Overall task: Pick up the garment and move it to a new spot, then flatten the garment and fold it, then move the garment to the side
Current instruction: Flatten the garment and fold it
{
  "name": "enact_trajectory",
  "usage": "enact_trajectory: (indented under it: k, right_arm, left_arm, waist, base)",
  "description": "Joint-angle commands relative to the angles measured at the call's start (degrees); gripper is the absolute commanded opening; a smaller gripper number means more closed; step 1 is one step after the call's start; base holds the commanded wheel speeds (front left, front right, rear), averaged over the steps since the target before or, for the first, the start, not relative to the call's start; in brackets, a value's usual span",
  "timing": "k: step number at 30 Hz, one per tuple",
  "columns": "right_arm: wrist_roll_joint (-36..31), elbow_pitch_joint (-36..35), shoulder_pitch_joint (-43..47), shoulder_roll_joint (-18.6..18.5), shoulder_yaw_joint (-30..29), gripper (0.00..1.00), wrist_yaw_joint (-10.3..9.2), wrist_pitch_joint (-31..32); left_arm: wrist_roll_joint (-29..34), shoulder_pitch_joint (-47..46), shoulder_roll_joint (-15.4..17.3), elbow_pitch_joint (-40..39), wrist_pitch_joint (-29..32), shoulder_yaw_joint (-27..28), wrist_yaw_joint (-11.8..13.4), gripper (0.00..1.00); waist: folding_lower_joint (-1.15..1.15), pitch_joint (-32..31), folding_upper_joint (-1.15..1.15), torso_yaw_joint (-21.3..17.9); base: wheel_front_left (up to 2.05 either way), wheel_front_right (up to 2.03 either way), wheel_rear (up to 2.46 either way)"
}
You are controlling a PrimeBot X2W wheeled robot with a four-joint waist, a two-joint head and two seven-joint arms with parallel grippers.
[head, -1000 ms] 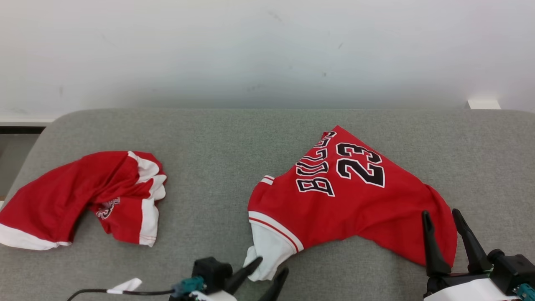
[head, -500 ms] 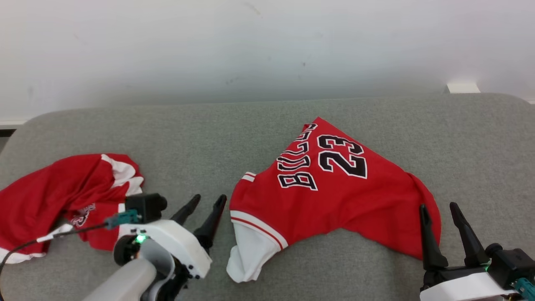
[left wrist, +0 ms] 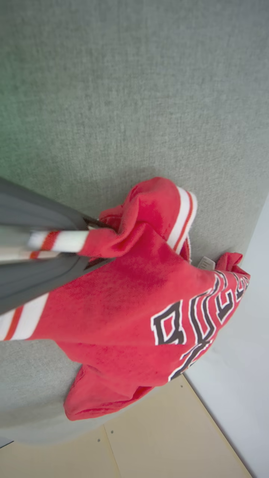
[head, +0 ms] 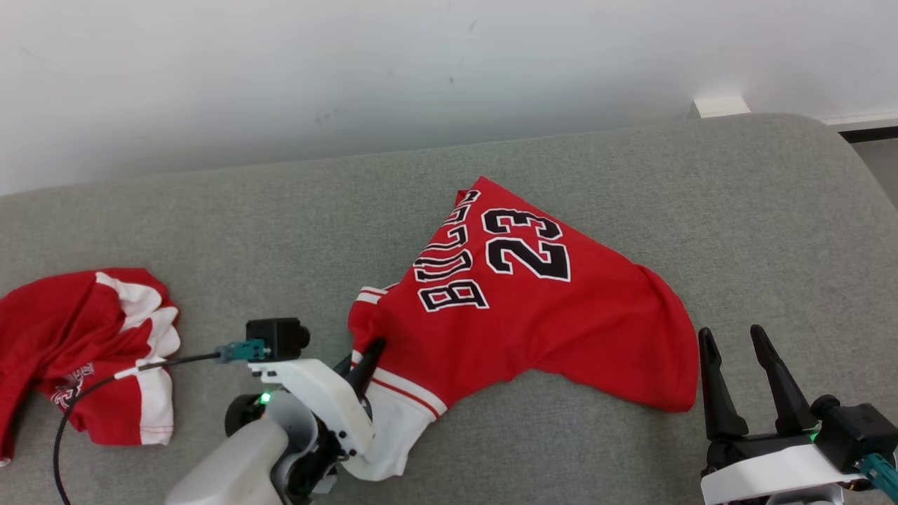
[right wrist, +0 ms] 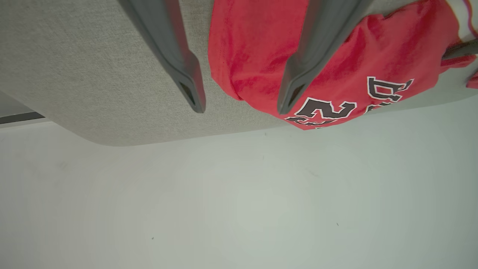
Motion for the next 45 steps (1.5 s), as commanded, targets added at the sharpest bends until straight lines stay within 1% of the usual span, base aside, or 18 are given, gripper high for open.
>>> enact_trajectory:
  k: [1,2,4,6,10,14,16,18,20,22,23,24,25,26,27,31,36,45]
  right_arm:
    - [-0.2,0.0,-0.3,-0.2,-0.1,1.0,-0.15,0.0]
    - [-0.3,0.0,-0.2,-0.1,-0.2,1.0,-0.15,0.0]
    - [-0.3,-0.1,0.4,-0.1,-0.7,1.0,-0.15,0.0]
    - [-0.5,-0.2,1.0,0.0,-1.4,1.0,-0.15,0.0]
    - [-0.7,-0.2,1.8,0.1,-1.7,1.0,-0.15,0.0]
    - [-0.9,-0.3,2.1,0.4,-1.4,1.0,-0.15,0.0]
    - [-1.0,-0.4,2.0,0.5,-1.4,1.0,-0.15,0.0]
    - [-1.0,-0.5,1.8,0.5,-1.3,1.0,-0.15,0.0]
    - [-1.0,-0.4,1.3,0.6,-0.9,1.0,-0.15,0.0]
    - [-0.9,-0.3,0.7,0.6,-0.6,1.0,-0.15,0.0]
    - [-0.8,-0.2,0.4,0.7,-0.5,1.0,-0.15,0.0]
    - [-0.7,-0.2,0.2,0.7,-0.3,1.0,-0.15,0.0]
    - [-0.6,-0.2,0.0,0.7,-0.3,1.0,-0.15,0.0]
    - [-0.6,-0.2,-0.1,0.7,-0.2,1.0,-0.15,0.0]
    - [-0.6,-0.1,-0.2,0.8,0.0,1.0,-0.15,0.0]
    - [-0.4,-0.2,-0.9,0.8,0.0,1.0,-0.15,0.0]
    - [-0.5,-0.1,0.2,1.0,-0.1,1.0,-0.15,0.0]
    - [-0.4,0.4,3.1,0.5,-0.1,1.0,-0.15,0.0]
  left_arm:
    - [1.2,-0.7,0.5,0.4,-1.1,-0.1,-0.1,0.0]
    - [1.8,-1.0,0.8,0.7,-2.4,-0.1,0.0,0.0]
    - [3.8,-1.4,1.4,0.8,-5.3,0.0,1.4,0.0]
    - [5.6,-1.5,2.5,-0.3,-7.2,0.4,3.4,0.0]
    - [9.4,-0.8,5.4,-5.0,-8.6,1.5,8.7,0.0]
    - [13.0,1.6,9.5,-11.9,-9.0,3.1,16.2,0.0]
    - [13.9,3.2,10.9,-15.8,-9.0,4.2,19.4,0.0]
    - [13.7,5.3,11.4,-18.8,-9.0,4.8,21.4,0.0]
    - [13.6,6.7,11.6,-19.9,-9.0,5.0,22.4,0.0]
    - [13.1,7.4,11.1,-18.7,-9.0,5.5,22.4,0.0]
    - [13.4,7.5,10.8,-17.5,-9.0,5.6,22.2,0.04]
    - [13.7,7.2,10.2,-16.2,-9.1,6.4,22.1,0.22]
    - [14.7,6.7,9.9,-15.0,-9.1,7.3,22.2,0.45]
    - [15.9,6.3,9.5,-13.9,-9.1,8.7,22.5,0.93]
    - [17.0,6.2,9.0,-13.3,-9.1,10.2,22.4,1.0]
    - [23.1,8.0,7.2,-14.2,-9.1,16.6,20.8,1.0]
    - [30.7,13.2,4.8,-20.6,-9.1,23.9,18.5,1.0]
    - [41.6,25.0,-1.1,-32.8,-9.1,32.6,15.0,1.0]
  waist:
    - [0.0,-0.2,0.0,-0.1]
    - [0.0,-0.4,0.0,-0.1]
    - [0.0,-0.9,0.0,0.3]
    - [0.0,-1.3,0.0,0.9]
    - [0.0,-2.1,0.0,2.6]
    - [0.0,-2.2,0.0,3.5]
    - [0.0,-2.0,0.0,3.7]
    - [0.0,-1.7,0.0,3.8]
    - [0.0,-1.1,0.0,3.7]
    - [0.0,-0.6,0.0,3.6]
    - [0.0,-0.4,0.0,3.5]
    - [0.0,-0.1,0.0,3.4]
    - [0.0,0.1,0.0,3.4]
    - [0.0,0.3,0.0,3.3]
    - [0.0,0.5,0.0,3.2]
    - [0.0,0.8,0.0,3.0]
    - [0.0,-0.2,0.0,3.8]
    - [0.0,-3.7,0.0,5.9]
  base:
    - [0.0,0.0,0.0]
    - [0.0,0.0,0.0]
    - [0.0,0.0,0.0]
    - [0.0,0.0,0.0]
    - [0.0,0.0,0.0]
    - [0.0,0.0,0.0]
    - [0.0,0.0,0.0]
    - [0.0,0.0,0.0]
    - [0.0,0.0,0.0]
    - [0.0,0.0,0.0]
    - [0.0,0.0,0.0]
    - [0.0,0.0,0.0]
    - [0.0,0.0,0.0]
    - [0.0,0.0,0.0]
    - [0.0,0.0,0.0]
    - [0.0,0.0,0.0]
    - [0.0,0.0,0.0]
    - [0.0,0.0,0.0]
